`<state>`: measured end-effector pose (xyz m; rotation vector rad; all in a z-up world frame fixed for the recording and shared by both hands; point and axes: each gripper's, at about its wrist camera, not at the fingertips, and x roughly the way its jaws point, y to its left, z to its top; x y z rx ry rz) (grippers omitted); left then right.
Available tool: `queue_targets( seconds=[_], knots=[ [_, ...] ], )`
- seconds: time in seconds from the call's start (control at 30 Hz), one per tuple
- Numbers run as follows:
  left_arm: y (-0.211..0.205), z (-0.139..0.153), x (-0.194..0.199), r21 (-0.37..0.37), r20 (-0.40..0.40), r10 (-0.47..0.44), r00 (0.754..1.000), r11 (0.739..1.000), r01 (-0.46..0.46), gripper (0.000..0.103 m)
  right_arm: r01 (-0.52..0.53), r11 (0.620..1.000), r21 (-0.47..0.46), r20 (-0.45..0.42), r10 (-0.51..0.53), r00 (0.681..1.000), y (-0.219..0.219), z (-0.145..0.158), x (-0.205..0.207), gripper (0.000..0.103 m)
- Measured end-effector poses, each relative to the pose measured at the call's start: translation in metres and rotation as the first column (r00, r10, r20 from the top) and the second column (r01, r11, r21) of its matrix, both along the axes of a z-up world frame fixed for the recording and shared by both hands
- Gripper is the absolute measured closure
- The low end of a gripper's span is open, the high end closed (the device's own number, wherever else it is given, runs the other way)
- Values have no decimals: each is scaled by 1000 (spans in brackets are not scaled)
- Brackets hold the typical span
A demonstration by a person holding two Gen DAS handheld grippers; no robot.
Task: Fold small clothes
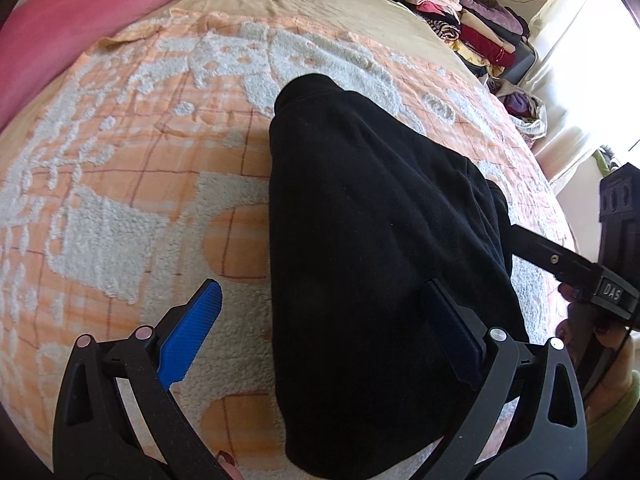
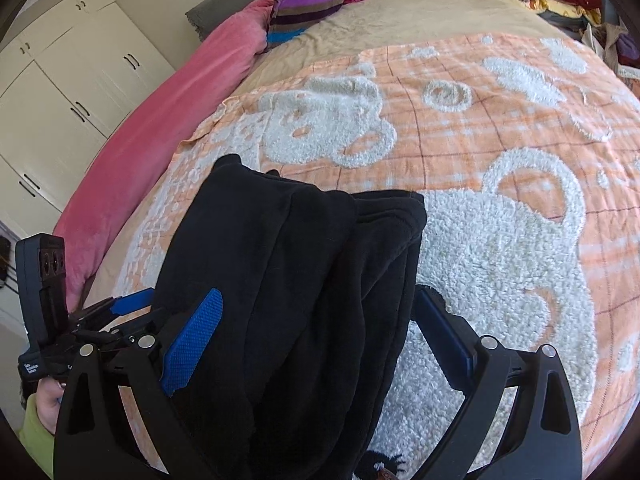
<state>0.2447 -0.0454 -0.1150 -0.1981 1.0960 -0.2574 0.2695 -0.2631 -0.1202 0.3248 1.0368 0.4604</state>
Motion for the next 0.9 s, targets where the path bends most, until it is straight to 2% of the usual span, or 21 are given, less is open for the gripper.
queue_targets(
  seconds=[0.1,0.17,0.3,0.47,0.67,0.9],
  knots=[
    [0,-6,3,-33,-13,-2,1000,999,1,10,-18,1000,4,-33,18,999,2,-12,7,7],
    [-1,-9,4,-49,-19,-7,1000,999,6,10,-30,999,40,-59,33,998,3,-22,11,7],
    [-7,-13,7,-52,-22,-29,999,998,28,10,-56,995,84,-80,62,995,6,-31,18,7],
    [-17,-17,11,-86,-24,-55,998,995,52,19,-87,990,108,-74,95,993,11,-37,26,10],
    [-27,-17,14,-52,-14,-59,998,997,58,22,-113,982,152,-53,122,991,16,-38,29,24],
    [-36,-5,12,-28,27,-77,997,997,78,40,-136,976,167,-24,142,990,24,-31,30,40]
  ],
)
